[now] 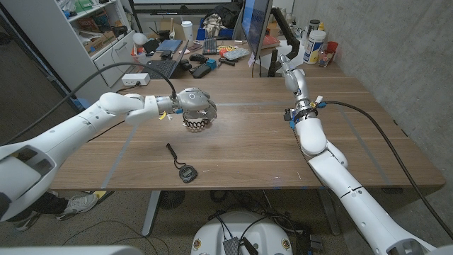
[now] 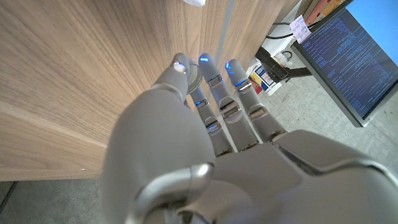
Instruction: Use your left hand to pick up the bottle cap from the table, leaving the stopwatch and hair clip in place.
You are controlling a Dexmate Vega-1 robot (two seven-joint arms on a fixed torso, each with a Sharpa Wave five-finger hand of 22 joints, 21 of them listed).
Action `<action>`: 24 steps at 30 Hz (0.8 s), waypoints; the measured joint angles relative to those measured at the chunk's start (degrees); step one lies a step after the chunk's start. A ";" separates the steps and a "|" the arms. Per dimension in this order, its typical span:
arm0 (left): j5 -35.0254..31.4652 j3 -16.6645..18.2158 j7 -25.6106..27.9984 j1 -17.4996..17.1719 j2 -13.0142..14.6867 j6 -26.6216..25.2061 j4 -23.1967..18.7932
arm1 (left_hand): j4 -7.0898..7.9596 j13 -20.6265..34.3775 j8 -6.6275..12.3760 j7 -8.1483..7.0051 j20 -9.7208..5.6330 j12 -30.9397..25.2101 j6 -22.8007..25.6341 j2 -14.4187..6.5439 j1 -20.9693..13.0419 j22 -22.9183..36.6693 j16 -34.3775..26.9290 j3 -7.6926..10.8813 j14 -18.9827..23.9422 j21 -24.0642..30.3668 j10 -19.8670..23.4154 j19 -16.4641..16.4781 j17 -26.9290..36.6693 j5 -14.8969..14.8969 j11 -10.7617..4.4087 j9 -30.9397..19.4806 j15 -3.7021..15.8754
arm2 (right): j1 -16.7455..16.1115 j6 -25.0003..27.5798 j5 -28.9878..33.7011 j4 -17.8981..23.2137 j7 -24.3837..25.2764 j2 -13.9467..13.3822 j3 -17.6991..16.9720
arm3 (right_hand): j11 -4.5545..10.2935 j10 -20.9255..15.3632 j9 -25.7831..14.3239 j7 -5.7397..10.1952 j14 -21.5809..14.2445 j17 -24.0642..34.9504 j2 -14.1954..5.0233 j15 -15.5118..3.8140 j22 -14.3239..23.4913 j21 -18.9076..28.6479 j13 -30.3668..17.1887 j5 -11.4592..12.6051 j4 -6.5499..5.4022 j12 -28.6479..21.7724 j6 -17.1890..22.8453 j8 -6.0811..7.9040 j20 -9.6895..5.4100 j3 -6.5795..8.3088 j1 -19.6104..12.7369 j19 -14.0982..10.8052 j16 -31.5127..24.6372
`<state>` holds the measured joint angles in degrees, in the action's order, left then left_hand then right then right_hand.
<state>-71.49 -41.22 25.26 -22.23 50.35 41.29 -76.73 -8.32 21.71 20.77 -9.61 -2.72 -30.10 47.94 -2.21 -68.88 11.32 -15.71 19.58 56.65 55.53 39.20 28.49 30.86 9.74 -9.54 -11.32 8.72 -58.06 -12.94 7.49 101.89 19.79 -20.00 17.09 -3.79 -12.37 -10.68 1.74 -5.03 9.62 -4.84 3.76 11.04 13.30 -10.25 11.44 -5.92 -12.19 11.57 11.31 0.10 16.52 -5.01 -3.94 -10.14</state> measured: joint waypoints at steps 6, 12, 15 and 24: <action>0.40 0.10 0.96 0.00 -0.07 -0.55 0.57 | -0.07 0.00 -0.03 0.01 0.07 -0.08 0.01 0.00 0.00 0.00 0.00 -0.07 0.29 0.44 0.00 0.07 0.36 -0.15 0.00 -0.02 0.11 | 0.12 0.24 0.28 0.00 0.21 0.17 0.12 | 0.00 0.00 0.00 0.00 0.00 0.00 0.00 0.00 0.00 0.00 0.00 0.00 0.15 0.00 0.00 0.00 0.00 -0.15 0.00 0.00 0.00; 1.12 0.23 1.99 0.09 -0.34 -1.14 1.35 | -0.11 0.00 0.02 0.09 -0.23 -0.08 0.08 -0.39 -0.38 0.00 0.00 -0.11 0.68 0.44 0.00 0.37 0.63 -0.16 0.00 -0.02 0.16 | 0.31 0.52 0.64 0.00 0.40 0.38 0.25 | 0.00 0.00 0.00 0.00 0.00 0.00 0.00 0.00 0.00 0.00 0.00 0.22 0.15 0.00 0.00 0.00 0.00 -0.15 0.00 0.00 0.00; 1.58 0.38 2.55 0.10 -0.44 -1.59 1.71 | -0.06 0.00 0.02 -0.02 -0.23 -0.08 0.19 -0.39 -0.38 0.00 0.00 -0.07 0.78 0.87 0.00 0.37 0.63 0.07 0.00 -0.02 0.23 | 0.48 0.68 0.78 0.00 0.43 0.51 0.37 | 0.00 0.00 0.00 0.00 0.00 0.00 0.00 0.00 0.00 0.00 0.00 0.22 0.15 0.00 0.00 0.00 0.00 -0.15 0.00 0.00 0.00; 2.53 0.61 3.72 0.10 -0.65 -2.42 2.49 | -0.06 0.00 0.02 -0.22 0.07 -0.06 0.39 -0.39 -0.38 0.00 0.01 -0.05 0.78 0.87 0.00 0.67 0.90 0.07 0.00 0.01 0.23 | 1.03 0.97 1.15 -0.34 0.44 0.78 0.66 | 0.00 0.00 0.00 0.00 0.00 0.00 0.00 0.00 0.00 0.00 0.00 0.22 0.15 0.00 0.00 0.00 0.00 -0.14 0.00 0.00 0.00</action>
<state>-68.96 -40.61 28.98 -22.13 49.70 38.87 -74.24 -8.38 21.70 20.79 -9.83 -2.65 -30.16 48.33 -2.60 -69.26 11.32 -15.71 19.52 57.43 56.41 39.20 29.16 31.76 9.81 -9.54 -11.31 8.95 -57.03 -11.97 8.64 101.55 20.24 -19.22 17.75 -3.79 -12.38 -10.68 1.74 -5.02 9.62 -4.84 3.76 11.05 13.30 -10.25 11.66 -5.78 -12.19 11.57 11.31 0.10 16.37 -5.01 -3.94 -10.14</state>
